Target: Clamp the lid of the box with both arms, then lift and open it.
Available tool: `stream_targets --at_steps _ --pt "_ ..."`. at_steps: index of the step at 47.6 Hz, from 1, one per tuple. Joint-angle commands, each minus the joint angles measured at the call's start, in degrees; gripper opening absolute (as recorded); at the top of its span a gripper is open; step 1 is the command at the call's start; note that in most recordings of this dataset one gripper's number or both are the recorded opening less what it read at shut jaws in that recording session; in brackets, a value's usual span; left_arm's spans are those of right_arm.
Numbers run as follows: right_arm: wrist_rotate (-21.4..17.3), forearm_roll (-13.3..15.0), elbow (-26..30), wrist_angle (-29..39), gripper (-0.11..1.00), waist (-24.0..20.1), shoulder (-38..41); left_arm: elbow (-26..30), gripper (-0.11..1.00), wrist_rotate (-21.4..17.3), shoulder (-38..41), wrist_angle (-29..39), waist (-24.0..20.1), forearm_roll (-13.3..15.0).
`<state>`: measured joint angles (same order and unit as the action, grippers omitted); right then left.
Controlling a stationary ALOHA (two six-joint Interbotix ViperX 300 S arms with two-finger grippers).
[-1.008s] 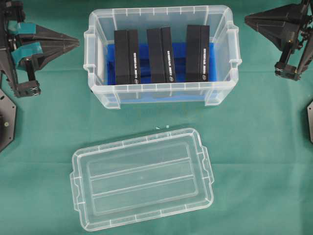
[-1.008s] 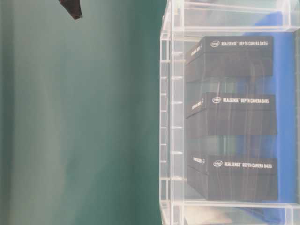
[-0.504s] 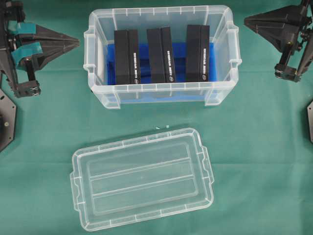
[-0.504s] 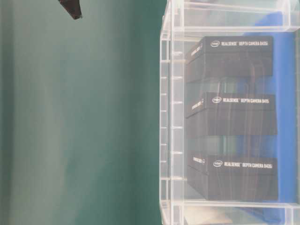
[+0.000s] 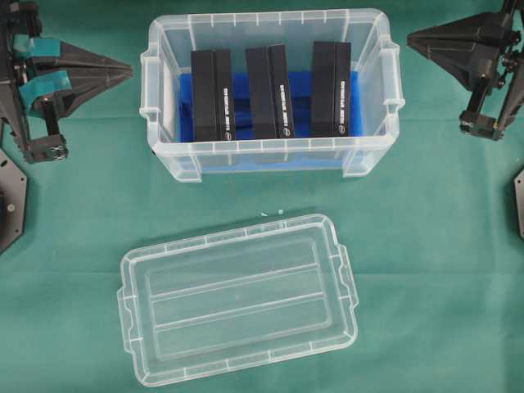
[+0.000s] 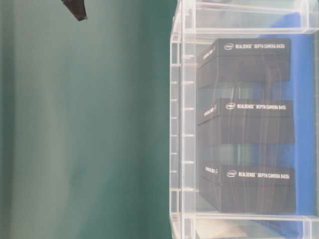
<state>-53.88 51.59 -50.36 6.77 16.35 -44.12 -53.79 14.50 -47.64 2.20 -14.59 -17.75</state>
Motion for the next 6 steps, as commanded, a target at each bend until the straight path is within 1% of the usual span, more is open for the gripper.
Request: stream_targets --at_steps 1,6 --pt "0.1 0.0 0.6 -0.2 0.00 -0.4 0.0 0.7 0.01 0.1 0.1 -0.3 0.4 0.1" --pt "0.1 0.0 0.7 -0.2 0.00 -0.7 0.0 0.7 0.01 0.1 0.1 -0.3 0.6 0.1"
